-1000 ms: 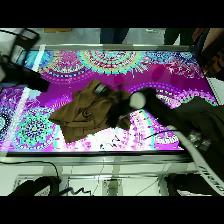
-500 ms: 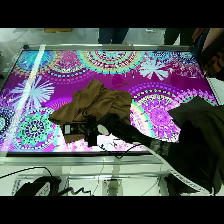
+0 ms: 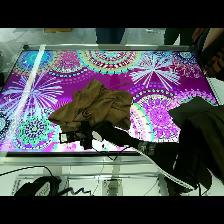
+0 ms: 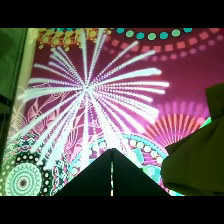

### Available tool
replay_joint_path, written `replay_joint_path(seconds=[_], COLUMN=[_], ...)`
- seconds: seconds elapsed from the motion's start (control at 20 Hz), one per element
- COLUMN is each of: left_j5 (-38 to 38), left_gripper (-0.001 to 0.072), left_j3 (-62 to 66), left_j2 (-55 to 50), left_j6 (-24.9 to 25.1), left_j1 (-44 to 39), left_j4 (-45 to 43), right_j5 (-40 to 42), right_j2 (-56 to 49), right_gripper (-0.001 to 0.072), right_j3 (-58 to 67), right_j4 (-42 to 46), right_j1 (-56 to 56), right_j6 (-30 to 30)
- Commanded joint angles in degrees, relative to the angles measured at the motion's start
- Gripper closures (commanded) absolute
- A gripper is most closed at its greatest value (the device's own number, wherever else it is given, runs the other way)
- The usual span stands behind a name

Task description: Fold the clothes and pants, and hang the long-sleeved shirts on hangers.

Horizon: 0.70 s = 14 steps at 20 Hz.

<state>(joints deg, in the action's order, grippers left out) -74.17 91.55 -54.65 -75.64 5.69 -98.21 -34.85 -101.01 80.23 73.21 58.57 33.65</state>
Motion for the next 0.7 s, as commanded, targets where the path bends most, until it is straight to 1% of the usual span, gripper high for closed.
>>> replay_joint_path(seconds=[0.0, 0.1, 0.2, 0.3, 0.4, 0.45, 0.5, 0.6, 0.65], left_j5=[0.0, 0.0, 0.0, 0.0, 0.0, 0.0, 0.0, 0.0, 0.0], left_gripper=[0.069, 0.069, 0.069, 0.0689, 0.069, 0.069, 0.0689, 0.069, 0.069], left_j3=[-0.1, -0.1, -0.1, -0.1, -0.1, -0.1, -0.1, -0.1, -0.1], left_j2=[-1.2, -1.5, -1.6, -1.7, -1.7, -1.7, -1.7, -1.7, -1.7], left_j6=[0.0, 0.0, 0.0, 0.0, 0.0, 0.0, 0.0, 0.0, 0.0], left_j1=[0.1, 0.1, 0.1, 0.1, 0.1, 0.1, 0.1, 0.1, 0.1], left_j4=[1.4, 1.4, 1.4, 1.4, 1.4, 1.4, 1.4, 1.4, 1.4], right_j5=[3.1, 5.1, 6.4, 7.7, 7.5, 7.4, 7.2, 7.2, 6.9], right_j2=[-1.9, -2.4, -3.2, -4.6, -6.2, -6.7, -7.0, -7.1, -7.1], right_gripper=[0.0227, 0.0231, 0.027, 0.027, 0.0275, 0.0293, 0.0388, 0.054, 0.066], right_j3=[0.1, 0.1, 0.7, 1.3, 2.8, 3.5, 4.0, 4.3, 4.3], right_j4=[-0.5, -0.6, -0.6, -0.4, 0.0, 0.3, 0.4, 0.5, 0.5], right_j1=[0.5, 0.5, 0.4, 0.1, -0.4, -0.8, -1.1, -1.9, -2.3], right_j6=[-0.3, -0.3, -0.3, -0.3, -0.3, -0.3, -0.1, -0.1, -0.1])
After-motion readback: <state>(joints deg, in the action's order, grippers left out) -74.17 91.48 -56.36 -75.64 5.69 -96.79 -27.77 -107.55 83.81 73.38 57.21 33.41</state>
